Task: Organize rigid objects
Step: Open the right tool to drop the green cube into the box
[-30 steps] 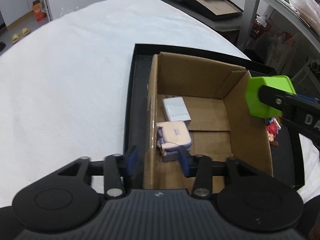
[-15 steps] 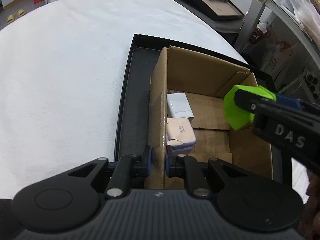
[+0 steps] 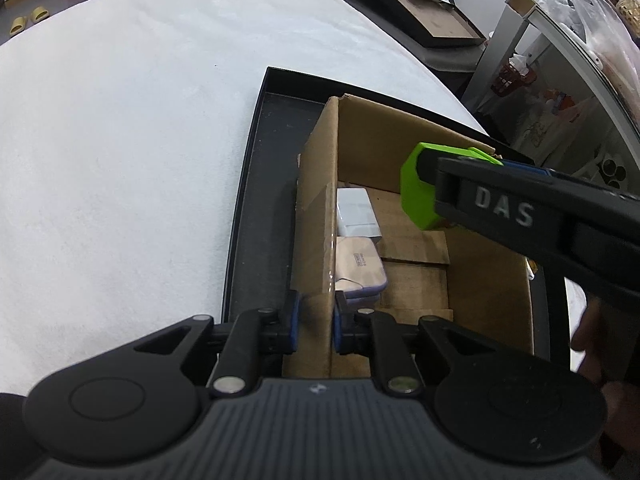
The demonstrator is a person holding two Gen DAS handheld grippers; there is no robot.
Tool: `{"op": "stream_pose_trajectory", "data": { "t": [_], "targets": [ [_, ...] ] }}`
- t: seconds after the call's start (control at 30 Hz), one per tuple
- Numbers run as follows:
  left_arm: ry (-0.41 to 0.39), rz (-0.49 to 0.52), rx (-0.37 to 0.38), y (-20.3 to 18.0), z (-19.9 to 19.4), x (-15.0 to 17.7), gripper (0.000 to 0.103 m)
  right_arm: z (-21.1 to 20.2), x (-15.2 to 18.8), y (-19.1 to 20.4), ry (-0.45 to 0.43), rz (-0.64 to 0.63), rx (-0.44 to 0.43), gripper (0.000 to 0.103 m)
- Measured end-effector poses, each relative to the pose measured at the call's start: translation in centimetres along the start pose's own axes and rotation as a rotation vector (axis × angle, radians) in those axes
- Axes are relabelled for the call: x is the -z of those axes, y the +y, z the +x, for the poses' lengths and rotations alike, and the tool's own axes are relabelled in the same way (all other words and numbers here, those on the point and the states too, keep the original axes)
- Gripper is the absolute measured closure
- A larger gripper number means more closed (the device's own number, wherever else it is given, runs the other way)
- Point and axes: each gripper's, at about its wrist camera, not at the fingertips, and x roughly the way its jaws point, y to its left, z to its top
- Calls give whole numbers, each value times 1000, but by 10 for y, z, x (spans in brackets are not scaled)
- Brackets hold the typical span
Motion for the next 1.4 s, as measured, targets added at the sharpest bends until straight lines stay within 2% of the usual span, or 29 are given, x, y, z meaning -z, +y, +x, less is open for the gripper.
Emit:
{"op": "stream_pose_trajectory", "data": {
  "t": [0.1, 0.23, 0.4, 0.63, 0.8, 1.03, 1.1, 1.3, 1.37, 1.4],
  "targets": [
    [-3, 0, 0, 0, -1, 0, 88, 4, -2, 2, 3, -13, -2, 53],
    [-11, 12, -8, -2, -2, 0, 88, 3, -2, 1, -4, -23, 23, 36],
    [-9, 15, -18, -3, -3, 1, 87, -4, 9, -12, 15, 32, 15, 35],
    [-28, 55, -44, -10, -9, 4, 86, -16, 31, -32, 22, 84, 32, 27],
    [-53, 92, -90, -17, -12, 6, 79, -27, 39, -44, -6, 100, 46, 21],
    [-78, 133, -137, -24, -16, 10, 69, -37, 52, -67, -50, 190, 39, 16],
    [-90, 150, -150, -27, -17, 12, 67, -39, 56, -72, -64, 204, 52, 10],
    [-108, 183, -189, -35, -20, 16, 64, -43, 72, -92, -113, 270, 99, 8],
    [-113, 185, -196, -36, -21, 17, 64, -44, 80, -99, -136, 284, 107, 6],
    [-117, 184, -197, -37, -22, 17, 63, -45, 83, -101, -147, 294, 111, 1]
  ]
}}
